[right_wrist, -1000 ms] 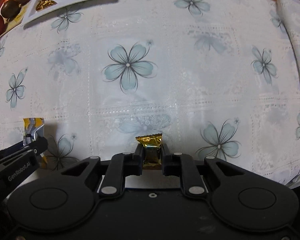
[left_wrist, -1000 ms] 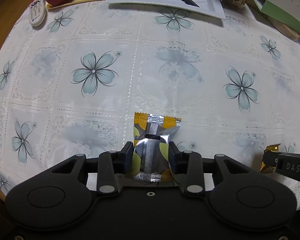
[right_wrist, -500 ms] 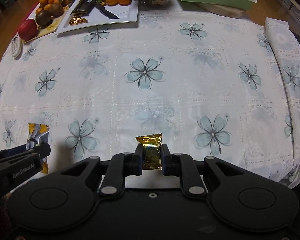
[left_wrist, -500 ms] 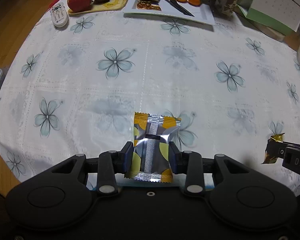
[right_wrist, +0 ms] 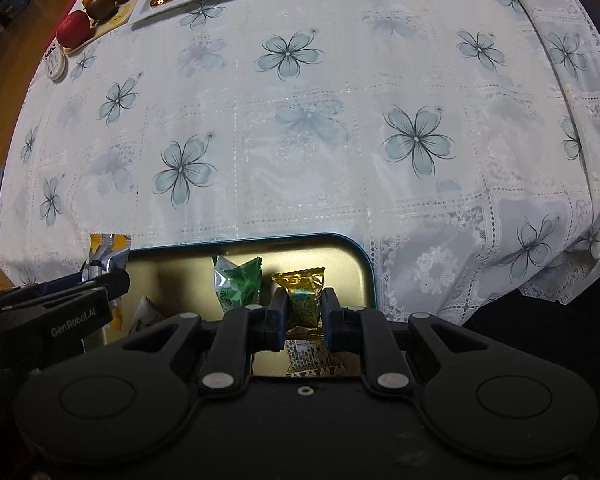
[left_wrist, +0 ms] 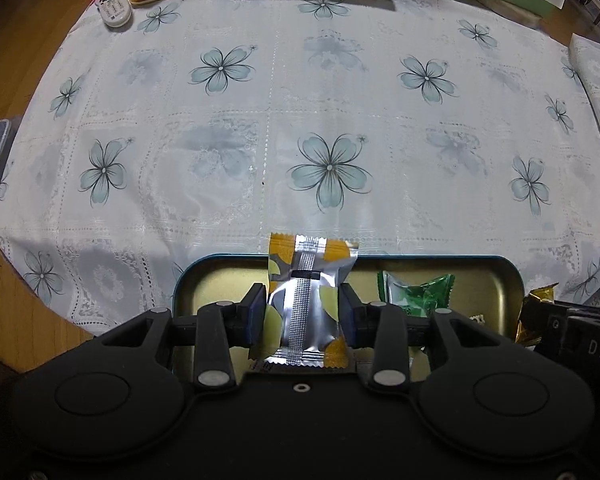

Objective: Organize snacks

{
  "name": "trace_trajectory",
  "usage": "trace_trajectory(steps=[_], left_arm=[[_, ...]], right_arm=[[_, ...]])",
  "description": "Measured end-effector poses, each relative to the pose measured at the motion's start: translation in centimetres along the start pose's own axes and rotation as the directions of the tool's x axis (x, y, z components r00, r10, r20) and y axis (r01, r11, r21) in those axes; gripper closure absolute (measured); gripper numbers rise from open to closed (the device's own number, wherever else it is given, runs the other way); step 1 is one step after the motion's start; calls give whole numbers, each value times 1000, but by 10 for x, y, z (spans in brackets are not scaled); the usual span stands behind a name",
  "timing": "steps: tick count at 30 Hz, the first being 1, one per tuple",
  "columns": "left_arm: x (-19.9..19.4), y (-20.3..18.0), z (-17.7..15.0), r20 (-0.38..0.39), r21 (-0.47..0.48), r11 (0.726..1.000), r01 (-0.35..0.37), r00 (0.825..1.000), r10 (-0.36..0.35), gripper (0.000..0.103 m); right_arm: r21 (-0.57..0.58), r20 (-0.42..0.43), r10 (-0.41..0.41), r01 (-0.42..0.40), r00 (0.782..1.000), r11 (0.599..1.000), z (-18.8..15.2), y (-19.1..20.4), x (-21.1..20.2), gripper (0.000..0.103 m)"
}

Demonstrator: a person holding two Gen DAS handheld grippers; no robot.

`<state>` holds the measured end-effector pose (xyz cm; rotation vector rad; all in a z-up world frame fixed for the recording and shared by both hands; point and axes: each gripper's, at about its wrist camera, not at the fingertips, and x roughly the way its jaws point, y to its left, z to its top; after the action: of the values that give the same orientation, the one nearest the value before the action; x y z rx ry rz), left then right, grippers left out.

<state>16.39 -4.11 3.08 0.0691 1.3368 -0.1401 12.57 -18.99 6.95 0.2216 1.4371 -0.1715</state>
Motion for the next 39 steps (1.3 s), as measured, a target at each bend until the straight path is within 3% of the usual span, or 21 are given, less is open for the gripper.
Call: trace_trajectory(steps=[12, 16, 27, 39], left_arm=[[-21, -5, -32, 89, -9, 1000, -10, 996, 11, 48], [-28, -9, -57, 121, -10, 1000, -28, 992, 29, 48], [-23, -10, -132, 162, -41, 995, -91, 982, 97, 48], [1, -2, -183, 174, -66, 995, -74, 981, 85, 48]], right_arm=[[0, 58, 43, -43, 997, 999, -24, -7, -12, 78], [-11, 68, 37, -36, 997, 999, -48, -9, -10, 78], [-33, 209, -21, 28, 978, 999, -132, -17, -7, 77], [-78, 295, -50, 76, 954, 994, -187, -18, 13, 77]])
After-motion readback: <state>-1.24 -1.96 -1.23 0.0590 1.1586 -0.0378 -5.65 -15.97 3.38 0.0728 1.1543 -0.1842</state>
